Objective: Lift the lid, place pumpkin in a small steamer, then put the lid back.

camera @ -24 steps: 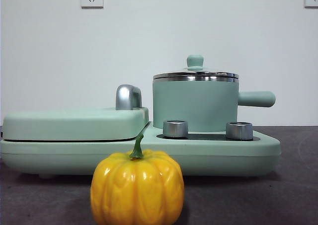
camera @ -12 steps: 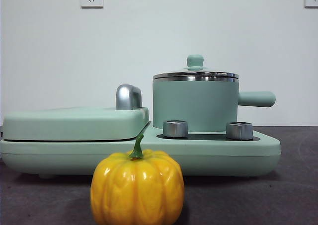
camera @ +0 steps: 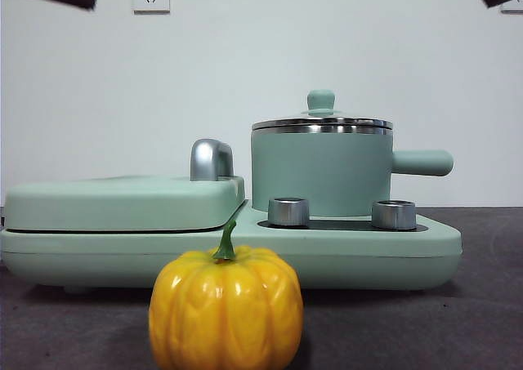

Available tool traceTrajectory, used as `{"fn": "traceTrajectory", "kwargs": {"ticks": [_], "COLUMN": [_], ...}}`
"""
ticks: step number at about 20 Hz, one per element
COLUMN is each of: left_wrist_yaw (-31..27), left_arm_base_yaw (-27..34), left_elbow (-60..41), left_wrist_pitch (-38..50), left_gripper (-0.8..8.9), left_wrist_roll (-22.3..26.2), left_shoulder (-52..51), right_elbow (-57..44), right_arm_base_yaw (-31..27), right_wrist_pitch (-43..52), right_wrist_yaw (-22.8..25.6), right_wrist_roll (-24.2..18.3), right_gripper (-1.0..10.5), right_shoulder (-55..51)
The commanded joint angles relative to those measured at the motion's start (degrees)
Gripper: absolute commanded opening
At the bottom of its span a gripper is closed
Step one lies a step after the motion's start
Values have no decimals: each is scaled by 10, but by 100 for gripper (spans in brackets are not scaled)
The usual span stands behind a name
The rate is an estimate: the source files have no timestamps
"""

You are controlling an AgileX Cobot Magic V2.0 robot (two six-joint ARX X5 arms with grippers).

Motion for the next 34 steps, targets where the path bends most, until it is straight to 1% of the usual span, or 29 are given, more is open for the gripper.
{"fn": "traceTrajectory", "kwargs": {"ticks": [1, 3, 5, 7, 9, 13, 14, 16, 18, 20, 21, 23, 27, 31, 34], "left_wrist_yaw": [5, 5, 5, 5, 5, 5, 5, 5, 5, 5, 5, 5, 1, -17, -25], "left_arm_base_yaw": [-13, -22, -28, -32, -33, -37, -38, -41, -47, -55, -60, -71, -96, -120, -137], "left_elbow": [10, 10, 10, 10, 10, 10, 10, 10, 10, 10, 10, 10, 11, 11, 14], "left_wrist_pitch": [6, 7, 9, 11, 14, 25, 30, 43, 57, 73, 82, 97, 146, 215, 274], "left_gripper": [11, 45, 140, 199, 226, 222, 222, 222, 222, 223, 223, 223, 223, 223, 223], "left_wrist_roll": [91, 115, 120, 120, 120, 120, 120, 120, 120, 116, 115, 111, 79, 63, 34], "left_shoulder": [17, 24, 28, 28, 28, 28, 28, 30, 33, 39, 44, 55, 91, 136, 177], "right_elbow": [10, 10, 10, 10, 10, 10, 10, 10, 10, 10, 10, 10, 10, 10, 10], "right_arm_base_yaw": [24, 38, 46, 49, 50, 50, 50, 50, 50, 49, 49, 48, 48, 48, 48], "right_wrist_pitch": [-5, -10, -11, -10, -7, -2, 2, 14, 35, 56, 67, 85, 104, 106, 106], "right_wrist_yaw": [23, 37, 41, 40, 40, 40, 40, 40, 33, 14, 5, 3, 3, 3, 4], "right_wrist_roll": [-88, -121, -137, -137, -137, -123, -108, -61, 8, 57, 79, 112, 143, 155, 171], "right_gripper": [14, 33, 129, 239, 321, 335, 334, 334, 333, 332, 330, 328, 328, 328, 328], "right_shoulder": [10, 16, 21, 23, 26, 26, 26, 26, 26, 25, 24, 21, 13, 4, 0]}}
